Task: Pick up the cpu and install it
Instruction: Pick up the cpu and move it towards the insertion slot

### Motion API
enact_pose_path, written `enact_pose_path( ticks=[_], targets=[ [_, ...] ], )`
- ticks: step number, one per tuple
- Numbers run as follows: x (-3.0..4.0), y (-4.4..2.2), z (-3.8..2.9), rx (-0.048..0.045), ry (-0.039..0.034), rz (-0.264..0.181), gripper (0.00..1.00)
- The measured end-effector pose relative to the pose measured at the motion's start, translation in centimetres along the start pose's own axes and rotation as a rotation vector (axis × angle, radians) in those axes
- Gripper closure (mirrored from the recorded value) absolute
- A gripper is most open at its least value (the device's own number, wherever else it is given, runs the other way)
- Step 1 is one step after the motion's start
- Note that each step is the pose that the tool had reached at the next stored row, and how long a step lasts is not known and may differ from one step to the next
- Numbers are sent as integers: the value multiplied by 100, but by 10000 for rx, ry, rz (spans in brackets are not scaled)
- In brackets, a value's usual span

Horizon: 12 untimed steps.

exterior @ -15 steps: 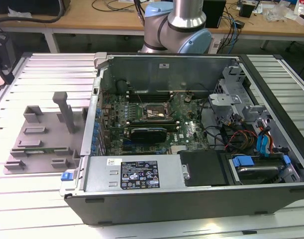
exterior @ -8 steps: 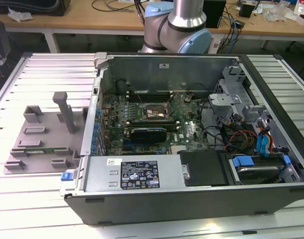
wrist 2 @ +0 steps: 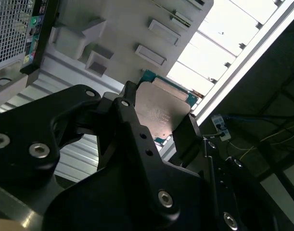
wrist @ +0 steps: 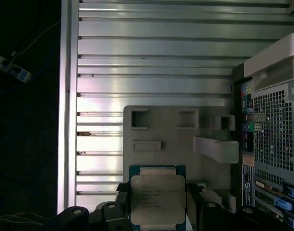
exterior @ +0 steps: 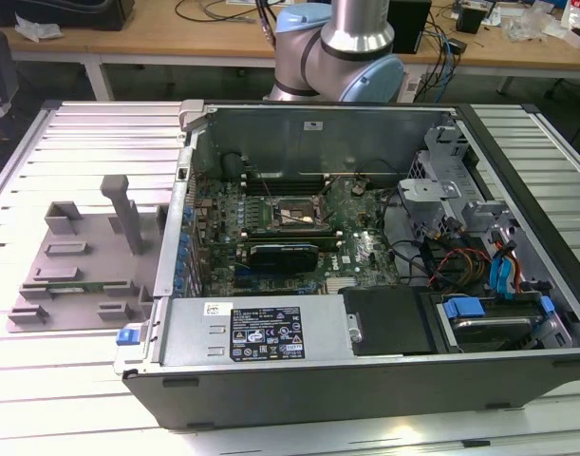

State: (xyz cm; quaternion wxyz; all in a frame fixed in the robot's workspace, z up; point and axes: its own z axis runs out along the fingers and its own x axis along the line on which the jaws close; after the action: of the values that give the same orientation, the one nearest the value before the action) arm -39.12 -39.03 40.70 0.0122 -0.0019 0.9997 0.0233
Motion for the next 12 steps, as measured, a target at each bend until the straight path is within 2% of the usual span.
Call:
enact_pose_path(
  ticks=[2, 3, 5, 8, 12],
  targets=[
    [-39, -1, 1, 0, 0, 0, 45],
    [-96, -1, 2, 0, 0, -1, 45],
    [-147, -1, 4, 0, 0, 0, 45],
    [-270, -1, 7, 0, 0, 0, 45],
    [-389, -2, 9, 0, 0, 0, 45]
  ],
)
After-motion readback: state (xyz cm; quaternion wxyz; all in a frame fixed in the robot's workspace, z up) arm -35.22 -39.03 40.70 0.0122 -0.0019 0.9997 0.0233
